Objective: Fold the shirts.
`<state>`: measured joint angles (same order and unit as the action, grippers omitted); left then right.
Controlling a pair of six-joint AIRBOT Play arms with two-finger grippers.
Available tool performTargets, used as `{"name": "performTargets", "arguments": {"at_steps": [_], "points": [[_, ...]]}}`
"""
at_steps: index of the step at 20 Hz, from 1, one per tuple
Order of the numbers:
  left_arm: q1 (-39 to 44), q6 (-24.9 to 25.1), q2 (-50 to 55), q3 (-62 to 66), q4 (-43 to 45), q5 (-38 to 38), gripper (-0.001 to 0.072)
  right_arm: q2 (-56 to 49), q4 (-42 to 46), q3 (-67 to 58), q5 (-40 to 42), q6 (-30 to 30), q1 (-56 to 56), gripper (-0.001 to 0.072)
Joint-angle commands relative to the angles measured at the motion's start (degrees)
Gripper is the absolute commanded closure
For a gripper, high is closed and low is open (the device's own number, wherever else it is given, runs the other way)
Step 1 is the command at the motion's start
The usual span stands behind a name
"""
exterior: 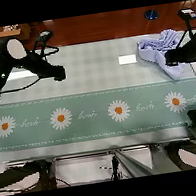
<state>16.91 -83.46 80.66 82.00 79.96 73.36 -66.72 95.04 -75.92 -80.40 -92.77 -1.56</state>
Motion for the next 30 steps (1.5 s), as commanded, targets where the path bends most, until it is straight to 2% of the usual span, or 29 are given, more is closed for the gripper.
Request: {"name": "performTargets", "arguments": {"at_steps": [1,15,19,21,25,27,28,30], "points": [[0.02,0.02,0.02,0.07,0.00,0.00,0.0150,0.00,0.00,-0.02,-0.02,-0.02,-0.04,0.0170],[0.02,0.02,0.02,0.07,0.00,0.00,0.0150,-0.02,0.00,-0.02,0.28,-0.04,-0.04,0.0170],[0.02,0.02,0.04,0.07,0.02,-0.33,0.0150,-0.02,-0.48,-0.02,6.91,0.09,-0.04,0.0170],[0.02,0.00,0.68,0.07,0.00,-4.07,0.0150,-0.02,2.19,-0.02,13.81,1.49,-0.02,0.0170],[0.02,0.00,2.01,0.07,-0.42,-5.44,0.0150,-2.27,20.59,-0.04,34.34,-7.28,1.49,0.0169],[0.04,0.04,2.51,0.07,-1.05,-6.51,0.0152,-5.81,20.76,-0.15,41.05,-9.55,5.09,0.0161],[0.02,0.04,2.51,0.09,-1.07,-6.19,0.0152,-8.20,20.33,-0.46,42.10,-11.72,7.15,0.0129],[-0.04,0.55,2.40,0.11,-1.01,-4.98,0.0152,-13.70,16.57,-1.90,42.03,-12.90,11.04,0.0121]]}}
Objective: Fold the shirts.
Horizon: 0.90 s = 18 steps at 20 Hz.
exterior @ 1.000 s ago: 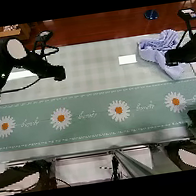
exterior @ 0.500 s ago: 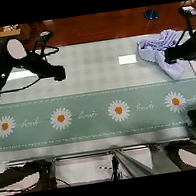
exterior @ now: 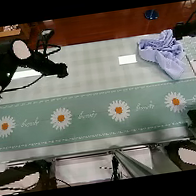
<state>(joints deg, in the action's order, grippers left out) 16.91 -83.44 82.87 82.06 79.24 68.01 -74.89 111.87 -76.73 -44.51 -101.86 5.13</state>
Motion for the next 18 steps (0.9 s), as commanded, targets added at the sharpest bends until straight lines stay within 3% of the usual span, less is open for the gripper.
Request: {"name": "performTargets", "arguments": {"at_steps": [1,7,9,15,16,18], "points": [[-0.20,0.66,0.20,0.04,-0.28,0.37,0.0152,-8.07,-3.06,-1.75,6.14,-3.78,6.05,0.0120],[-0.37,-0.68,-3.45,0.07,-0.42,0.61,0.0137,-20.44,-17.94,-2.60,12.24,-1.86,10.47,0.0113],[-0.35,-1.07,-5.05,0.07,-0.61,0.63,0.0000,-23.63,-21.79,-2.60,14.73,-0.85,10.27,0.0113],[-0.35,-1.29,-8.52,0.07,-4.61,0.63,0.0002,-29.68,-24.76,-2.60,17.70,-0.70,9.88,0.0127],[-0.33,-1.31,-8.85,0.07,-5.07,0.63,0.0002,-30.29,-24.76,-2.60,17.55,-0.70,9.88,0.0145],[-0.35,-1.31,-9.03,0.07,-5.51,0.61,0.0004,-30.97,-24.81,-2.60,17.51,-0.66,9.88,0.0398]]}}
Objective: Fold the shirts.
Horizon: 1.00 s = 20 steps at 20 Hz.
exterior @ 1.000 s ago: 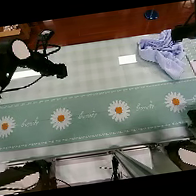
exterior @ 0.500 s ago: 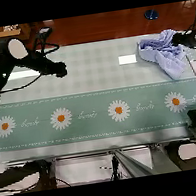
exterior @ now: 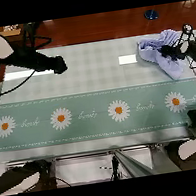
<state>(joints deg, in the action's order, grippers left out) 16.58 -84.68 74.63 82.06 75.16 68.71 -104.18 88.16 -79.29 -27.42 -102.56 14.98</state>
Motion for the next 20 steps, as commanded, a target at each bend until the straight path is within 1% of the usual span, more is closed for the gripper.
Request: {"name": "performTargets", "arguments": {"at_steps": [1,2,5,9,11,14,17,18,20], "points": [[-0.02,-0.07,-0.79,0.07,-1.49,-0.09,0.0005,-1.51,-1.11,-0.04,0.44,0.04,0.02,0.0595],[-0.02,-0.07,-0.92,0.07,-1.49,-0.09,0.0014,-0.72,-1.29,-0.04,0.48,0.07,0.04,0.0681],[-0.02,-0.07,-2.86,1.11,-1.46,-0.35,0.0020,6.01,-1.09,-0.04,2.58,2.05,0.02,0.0681],[-0.02,-0.07,-6.58,9.25,-1.46,-0.28,0.0020,22.73,-1.60,-1.31,3.06,7.85,-0.28,0.0682],[-0.02,-0.07,-9.20,14.49,-1.49,-0.26,0.0020,31.80,-2.10,-2.78,3.08,9.66,-1.20,0.0682],[-0.02,-0.09,-14.10,21.14,-1.97,-0.26,0.0020,44.19,-2.40,-5.22,3.13,10.14,-3.96,0.0682],[-0.02,-0.07,-20.87,23.37,-2.73,-0.26,0.0020,54.18,-2.43,-5.99,3.39,10.27,-7.69,0.0682],[-0.02,-0.09,-23.17,23.37,-2.73,-0.02,0.0020,56.72,-3.02,-5.99,3.32,10.25,-8.79,0.0682],[-0.02,-0.11,-27.17,23.37,-2.71,1.22,0.0020,60.87,-6.93,-5.99,3.04,10.23,-10.75,0.0681]]}}
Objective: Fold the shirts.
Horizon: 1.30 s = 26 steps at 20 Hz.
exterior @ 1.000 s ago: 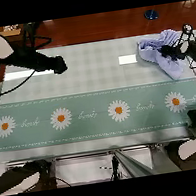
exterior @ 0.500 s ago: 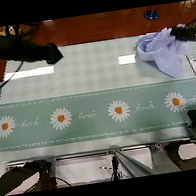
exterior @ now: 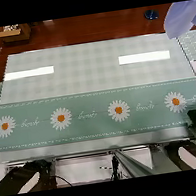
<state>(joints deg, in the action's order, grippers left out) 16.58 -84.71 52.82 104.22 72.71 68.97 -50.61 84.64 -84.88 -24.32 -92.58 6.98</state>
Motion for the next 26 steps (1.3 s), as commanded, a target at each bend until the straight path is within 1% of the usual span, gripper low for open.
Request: {"name": "performTargets", "arguments": {"at_steps": [1,3,5,6,8,10,11,14,16,18,20,23,24,26], "points": [[-0.02,-0.74,-7.04,1.18,-0.15,1.90,0.0021,8.72,-6.56,-0.39,-0.44,0.24,-3.69,0.0681],[-0.02,-2.64,-9.11,1.18,-0.02,4.42,0.0021,10.01,-12.85,-0.39,-3.56,0.28,-5.77,0.0681],[-0.02,-3.37,-9.92,1.18,0.17,8.02,0.0027,9.27,-16.74,-0.39,-9.57,0.31,-8.76,0.0681],[-0.02,-4.44,-9.88,1.18,0.61,9.88,0.0027,8.17,-17.35,-0.39,-13.14,0.31,-10.78,0.0681],[-0.02,-4.76,-9.64,0.48,1.51,13.05,0.0027,4.61,-17.68,-0.37,-20.92,1.42,-16.79,0.0681],[-0.04,-4.76,-9.66,-2.03,2.60,13.70,0.0027,-0.90,-17.59,-0.33,-27.41,3.58,-25.35,0.0681],[-0.04,-4.76,-9.64,-3.54,2.97,13.88,0.0027,-3.89,-17.09,-0.33,-29.40,4.42,-29.64,0.0681],[-0.07,-4.76,-9.64,-9.18,2.99,13.99,0.0027,-14.25,-11.98,-0.33,-32.24,5.14,-41.55,0.0681],[-0.07,-5.18,-9.64,-13.35,2.97,14.14,0.0027,-20.74,-8.41,-0.33,-33.35,6.71,-46.84,0.0681],[-0.07,-5.20,-9.64,-17.03,2.95,14.14,0.0027,-25.94,-3.93,-0.33,-34.58,8.15,-49.72,0.0681],[-0.07,-5.31,-9.64,-20.92,2.93,14.03,0.0027,-30.18,3.21,-0.33,-36.61,8.11,-50.40,0.0681],[-0.02,-7.56,-9.62,-27.43,2.69,12.74,0.0027,-34.14,13.42,-0.33,-40.13,8.02,-48.17,0.0681],[-0.02,-7.56,-9.64,-29.75,2.29,11.58,0.0027,-34.99,14.40,-0.33,-40.39,7.13,-46.45,0.0681],[-0.02,-7.56,-9.62,-34.14,1.60,7.82,0.0027,-36.35,13.22,-0.33,-40.48,5.42,-42.77,0.0681]]}}
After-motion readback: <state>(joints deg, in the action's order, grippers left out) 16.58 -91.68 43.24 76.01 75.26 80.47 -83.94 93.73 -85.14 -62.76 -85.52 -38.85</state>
